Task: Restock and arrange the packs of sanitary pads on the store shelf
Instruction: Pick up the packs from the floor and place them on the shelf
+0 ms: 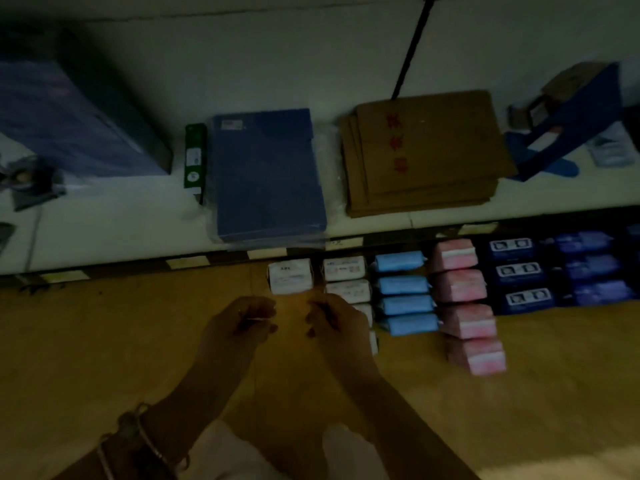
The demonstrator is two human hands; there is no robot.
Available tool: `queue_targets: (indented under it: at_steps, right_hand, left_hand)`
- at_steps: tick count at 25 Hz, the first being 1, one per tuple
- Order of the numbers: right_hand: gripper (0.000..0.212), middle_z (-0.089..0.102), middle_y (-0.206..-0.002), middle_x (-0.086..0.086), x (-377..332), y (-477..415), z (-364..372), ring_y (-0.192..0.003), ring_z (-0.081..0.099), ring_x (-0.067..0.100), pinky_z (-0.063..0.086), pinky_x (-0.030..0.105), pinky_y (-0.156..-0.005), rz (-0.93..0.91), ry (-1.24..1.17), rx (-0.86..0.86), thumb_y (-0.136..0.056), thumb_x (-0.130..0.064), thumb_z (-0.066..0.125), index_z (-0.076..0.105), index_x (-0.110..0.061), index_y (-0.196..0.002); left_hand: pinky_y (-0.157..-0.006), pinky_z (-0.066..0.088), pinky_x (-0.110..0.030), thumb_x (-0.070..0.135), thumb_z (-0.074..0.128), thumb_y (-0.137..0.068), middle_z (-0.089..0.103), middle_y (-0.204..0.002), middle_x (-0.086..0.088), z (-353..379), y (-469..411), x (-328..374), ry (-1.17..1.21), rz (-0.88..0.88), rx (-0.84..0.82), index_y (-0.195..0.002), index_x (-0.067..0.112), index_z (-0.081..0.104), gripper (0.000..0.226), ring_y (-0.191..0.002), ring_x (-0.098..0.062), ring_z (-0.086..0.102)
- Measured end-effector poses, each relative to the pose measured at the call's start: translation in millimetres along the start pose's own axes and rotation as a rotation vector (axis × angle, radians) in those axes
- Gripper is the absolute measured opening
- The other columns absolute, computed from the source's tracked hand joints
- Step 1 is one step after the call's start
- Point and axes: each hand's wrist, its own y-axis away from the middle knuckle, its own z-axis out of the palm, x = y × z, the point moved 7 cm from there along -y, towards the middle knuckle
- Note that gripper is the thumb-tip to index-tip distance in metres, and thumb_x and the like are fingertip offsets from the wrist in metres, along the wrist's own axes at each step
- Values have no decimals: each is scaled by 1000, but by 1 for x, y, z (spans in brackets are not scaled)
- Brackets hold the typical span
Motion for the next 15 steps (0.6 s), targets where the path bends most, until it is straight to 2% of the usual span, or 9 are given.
queue_targets:
  at_steps: [2,4,7,10,13,15]
  right_hand:
    - [25,58,-78,-7,-31,25,-31,-65,57,-3,49,14,-60,36,-84,25,-95,-7,49,53,-29,-83]
    - [23,59,-76,-6,-82,45,-62,-64,58,-3,50,14,-62,-5,-138,87,-94,-6,49,57,-24,-84]
    - [20,63,-75,-7,-176,75,-108,-65,60,-1,51,15,-64,-93,-226,141,-94,-7,51,60,-23,-85]
    - [19,63,-72,-8,-270,110,-149,-63,59,-1,50,15,-63,-234,-224,162,-93,-8,53,61,-23,-85]
    - [21,61,-66,-6,-341,151,-182,-54,57,-2,47,15,-58,-296,-300,213,-91,-1,52,61,-18,-82]
    - [19,61,-68,-1,-377,177,-198,-54,58,-1,46,14,-54,-345,-364,204,-90,3,52,62,-12,-85]
  left_hand:
    - [-63,49,-13,-7,48,-89,64,-94,-3,4,30,32,49,-38,-19,-94,8,62,21,-78,-9,61]
    - [-62,51,-10,-7,48,-89,64,-91,-4,3,66,76,97,-18,-24,-90,11,63,23,-77,-9,62]
    - [-69,50,-15,-3,48,-91,65,-93,-1,-4,121,150,144,54,-24,-91,17,62,24,-79,-7,62]
    - [-64,50,-8,-2,48,-91,64,-86,3,-13,169,225,169,161,-27,-88,18,61,25,-71,-1,62]
    - [-65,50,-9,-6,49,-89,64,-83,2,-25,223,286,230,235,22,-86,16,61,26,-66,0,62]
    - [-68,51,-10,-4,49,-88,66,-85,2,-30,258,317,263,285,24,-88,17,62,25,-69,1,63]
